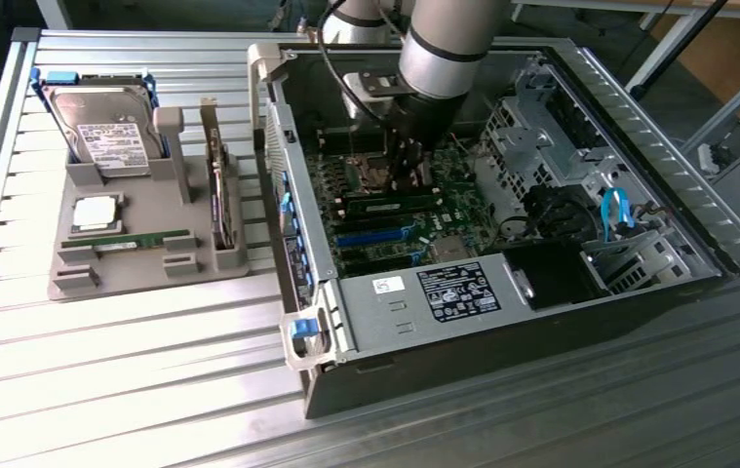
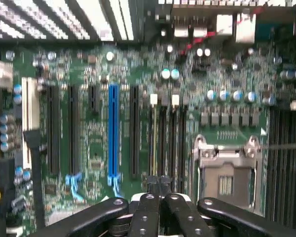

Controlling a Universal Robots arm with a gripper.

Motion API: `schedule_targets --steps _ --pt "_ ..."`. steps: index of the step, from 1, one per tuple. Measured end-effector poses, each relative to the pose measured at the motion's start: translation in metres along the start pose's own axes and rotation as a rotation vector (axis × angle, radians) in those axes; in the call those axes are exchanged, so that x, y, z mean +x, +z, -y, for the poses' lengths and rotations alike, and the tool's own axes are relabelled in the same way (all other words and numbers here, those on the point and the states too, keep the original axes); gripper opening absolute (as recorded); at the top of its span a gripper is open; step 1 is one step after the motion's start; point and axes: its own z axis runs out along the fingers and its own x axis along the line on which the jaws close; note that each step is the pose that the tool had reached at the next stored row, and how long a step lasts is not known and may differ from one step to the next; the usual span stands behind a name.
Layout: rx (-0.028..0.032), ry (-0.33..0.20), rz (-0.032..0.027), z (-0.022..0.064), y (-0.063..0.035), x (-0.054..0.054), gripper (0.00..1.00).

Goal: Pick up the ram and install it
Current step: 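Press down the ram until it locks into place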

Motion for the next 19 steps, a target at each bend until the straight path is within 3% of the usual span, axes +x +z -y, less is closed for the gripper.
schedule_targets --steps 1,3,7,9,12,13,14,15,19 --pt "0.0022 0.0 -0.0001 -0.0141 0.0001 0.0 0.09" --pt "0.003 0.0 -0.0001 -0.032 0.0003 0.001 0.09" --pt "0.0031 0.0 0.0009 -0.0469 0.0014 0.002 0.09" --pt "0.0029 0.0 0.0041 -0.0473 0.0068 0.002 0.09" --pt "0.0026 0.0 0.0043 -0.0473 0.0117 0.002 0.09" --pt "0.0039 -0.001 0.0061 -0.0472 0.0101 0.002 0.09" --pt "0.0031 -0.001 0.0044 -0.0473 0.0027 0.002 0.09" --pt "0.003 0.0 0.0034 -0.0441 0.0019 0.002 0.09" --pt "-0.0024 0.0 0.0021 -0.0084 -0.002 0.002 0.09"
